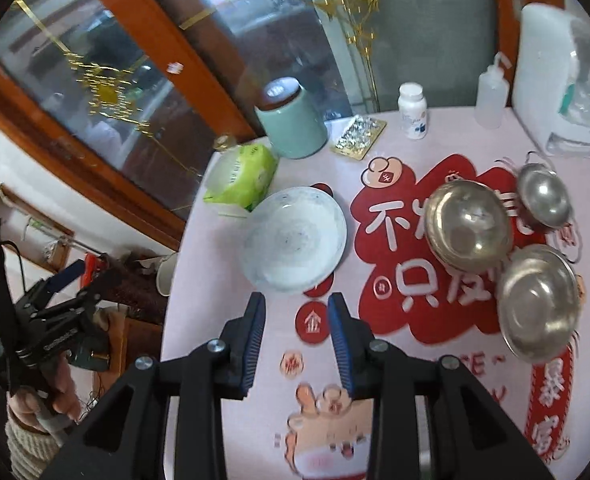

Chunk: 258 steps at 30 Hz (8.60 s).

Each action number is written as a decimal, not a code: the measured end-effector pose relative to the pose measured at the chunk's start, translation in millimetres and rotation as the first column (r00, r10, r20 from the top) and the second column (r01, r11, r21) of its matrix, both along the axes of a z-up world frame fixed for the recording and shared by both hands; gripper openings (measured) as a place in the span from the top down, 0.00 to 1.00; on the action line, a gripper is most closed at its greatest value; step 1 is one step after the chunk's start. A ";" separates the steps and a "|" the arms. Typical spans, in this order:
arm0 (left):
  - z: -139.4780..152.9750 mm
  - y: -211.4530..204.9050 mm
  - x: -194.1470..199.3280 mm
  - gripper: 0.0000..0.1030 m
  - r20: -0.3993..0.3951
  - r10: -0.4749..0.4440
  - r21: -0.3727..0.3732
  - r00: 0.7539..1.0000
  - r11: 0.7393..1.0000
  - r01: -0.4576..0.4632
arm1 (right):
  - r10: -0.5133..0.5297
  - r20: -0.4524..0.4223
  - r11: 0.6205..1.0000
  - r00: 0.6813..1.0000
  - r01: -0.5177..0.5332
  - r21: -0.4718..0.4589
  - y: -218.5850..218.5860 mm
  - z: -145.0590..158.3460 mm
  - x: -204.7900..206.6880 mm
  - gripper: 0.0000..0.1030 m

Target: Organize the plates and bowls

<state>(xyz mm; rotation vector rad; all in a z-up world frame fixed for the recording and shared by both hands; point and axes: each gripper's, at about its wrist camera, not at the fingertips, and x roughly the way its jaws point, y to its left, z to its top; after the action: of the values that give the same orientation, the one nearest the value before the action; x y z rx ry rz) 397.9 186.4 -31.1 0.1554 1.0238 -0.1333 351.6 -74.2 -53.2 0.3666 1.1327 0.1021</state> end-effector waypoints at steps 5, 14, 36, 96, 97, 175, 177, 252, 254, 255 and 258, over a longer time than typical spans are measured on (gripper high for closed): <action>-72.6 -6.8 54.1 0.15 -0.102 0.029 -0.051 0.994 0.998 -0.034 | -0.035 -0.052 0.999 0.998 0.034 -0.015 -3.3 -57.2 52.8 0.69; -169.0 -15.6 105.4 0.41 -0.262 0.051 -0.176 0.964 0.979 -0.100 | -0.084 -0.125 0.996 0.989 0.086 0.005 -14.9 -133.7 96.0 0.69; -203.4 -32.3 104.8 0.91 -0.354 -0.048 -0.306 0.934 0.950 -0.067 | -0.038 -0.177 0.995 0.983 0.053 0.079 -14.3 -175.3 98.6 0.95; -178.7 -195.9 -358.1 0.89 -0.322 -0.167 -0.213 0.932 0.972 0.100 | -0.010 -0.234 1.000 0.972 0.010 0.000 -149.8 -147.5 -340.3 0.93; -180.5 -196.3 -357.1 0.89 -0.326 -0.164 -0.213 0.931 0.972 0.096 | -0.009 -0.232 1.000 0.973 0.007 -0.009 -149.8 -148.2 -339.4 0.93; -26.7 -410.8 -247.1 0.21 -0.017 -0.011 -0.156 1.000 0.988 0.008 | 0.158 0.003 0.978 0.987 -0.157 -0.135 -353.1 -26.3 -190.5 0.66; -39.8 -419.4 -224.1 0.21 -0.015 -0.014 -0.138 1.000 0.990 0.011 | 0.152 0.002 0.983 0.988 -0.151 -0.105 -358.4 -42.0 -164.6 0.66; -171.7 -448.2 -382.9 0.78 -0.381 -0.234 -0.143 0.895 0.971 0.193 | 0.082 -0.205 0.988 0.975 -0.106 -0.111 -348.1 -135.2 -349.1 0.88; -171.1 -448.0 -384.1 0.64 -0.370 -0.235 -0.124 0.899 0.971 0.203 | 0.076 -0.203 0.988 0.976 -0.101 -0.117 -348.9 -133.6 -348.7 0.88; -170.2 -447.6 -383.6 0.61 -0.363 -0.231 -0.117 0.903 0.972 0.202 | 0.075 -0.200 0.988 0.977 -0.100 -0.116 -349.2 -131.9 -348.2 0.88; -163.1 -444.0 -384.0 0.47 -0.353 -0.218 -0.101 0.910 0.976 0.195 | 0.074 -0.191 0.988 0.979 -0.098 -0.120 -350.8 -126.8 -348.7 0.87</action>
<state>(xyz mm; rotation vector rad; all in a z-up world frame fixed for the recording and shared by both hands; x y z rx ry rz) 13.9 -257.6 -194.2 0.1849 1.3693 -0.3999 3.0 -424.9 -179.9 0.2147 1.3334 0.0718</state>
